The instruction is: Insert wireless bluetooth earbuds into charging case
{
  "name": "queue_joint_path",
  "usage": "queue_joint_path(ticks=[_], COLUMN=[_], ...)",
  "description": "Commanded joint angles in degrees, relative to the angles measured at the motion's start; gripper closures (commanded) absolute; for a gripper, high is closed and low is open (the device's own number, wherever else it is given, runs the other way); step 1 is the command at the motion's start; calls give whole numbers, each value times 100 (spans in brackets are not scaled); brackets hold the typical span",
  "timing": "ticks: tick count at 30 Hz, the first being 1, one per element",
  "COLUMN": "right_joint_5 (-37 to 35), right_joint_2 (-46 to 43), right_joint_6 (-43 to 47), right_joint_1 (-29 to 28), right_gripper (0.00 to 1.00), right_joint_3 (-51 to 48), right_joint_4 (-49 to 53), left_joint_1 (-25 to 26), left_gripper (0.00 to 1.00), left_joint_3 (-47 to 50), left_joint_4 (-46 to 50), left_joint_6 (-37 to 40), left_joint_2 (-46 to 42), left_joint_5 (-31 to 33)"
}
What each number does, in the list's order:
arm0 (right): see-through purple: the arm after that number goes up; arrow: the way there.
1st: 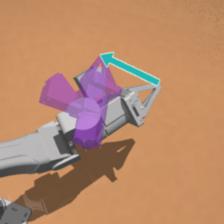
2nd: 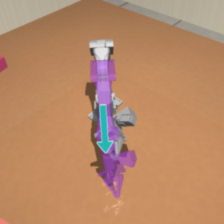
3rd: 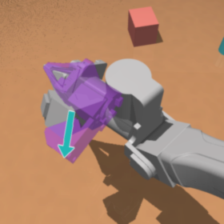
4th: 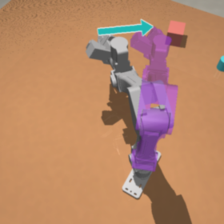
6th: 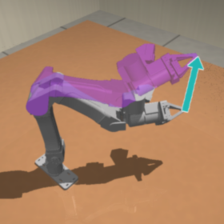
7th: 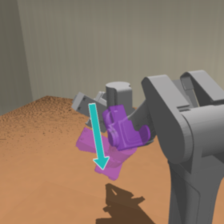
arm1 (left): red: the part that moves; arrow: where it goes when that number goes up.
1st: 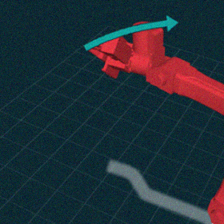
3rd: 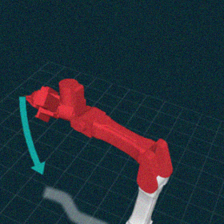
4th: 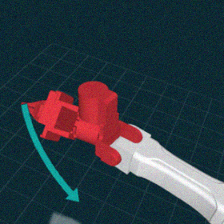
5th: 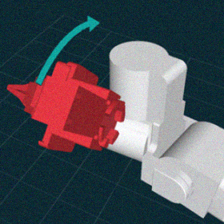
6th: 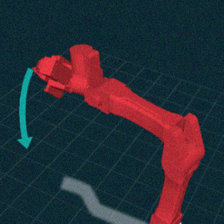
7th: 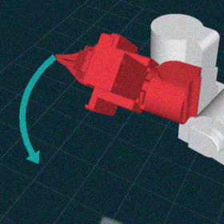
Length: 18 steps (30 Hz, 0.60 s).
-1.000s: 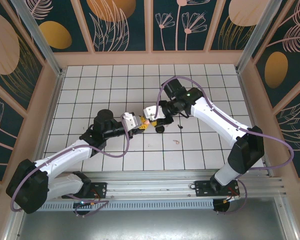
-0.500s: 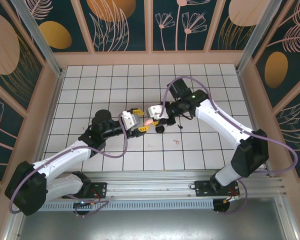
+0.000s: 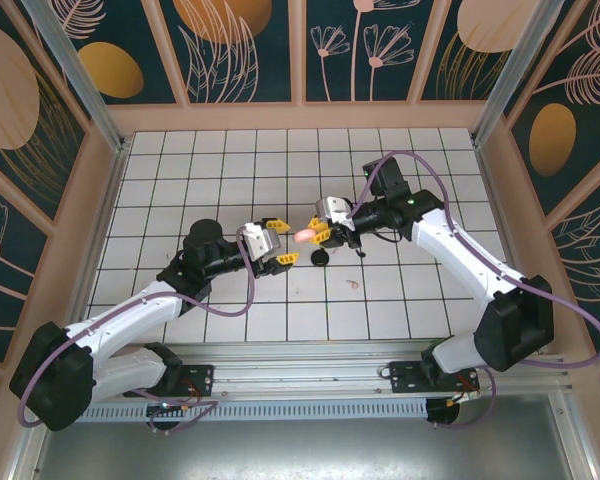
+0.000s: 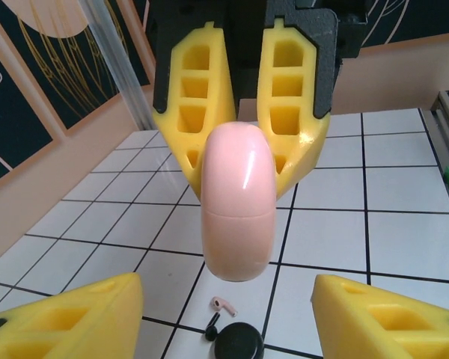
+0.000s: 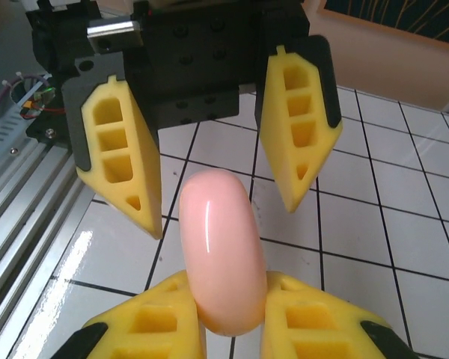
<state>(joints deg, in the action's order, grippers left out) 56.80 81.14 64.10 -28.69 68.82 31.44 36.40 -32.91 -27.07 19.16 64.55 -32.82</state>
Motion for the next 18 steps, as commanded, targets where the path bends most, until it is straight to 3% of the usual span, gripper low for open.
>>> queue_joint_path(ticks=[1, 9, 18], right_joint_5=[310, 198, 191], right_joint_2=[43, 216, 260], right_joint_6=[-210, -238, -280], right_joint_1=[34, -132, -225], right_gripper=[87, 87, 87], right_joint_3=[39, 121, 154], right_joint_4=[-123, -124, -209], left_joint_1=[17, 16, 16], left_gripper=[40, 47, 65], left_joint_3=[32, 19, 12], left_joint_4=[-295, -317, -334], left_joint_6=[-65, -105, -169], left_joint_2=[0, 13, 37], left_joint_5=[-215, -189, -209])
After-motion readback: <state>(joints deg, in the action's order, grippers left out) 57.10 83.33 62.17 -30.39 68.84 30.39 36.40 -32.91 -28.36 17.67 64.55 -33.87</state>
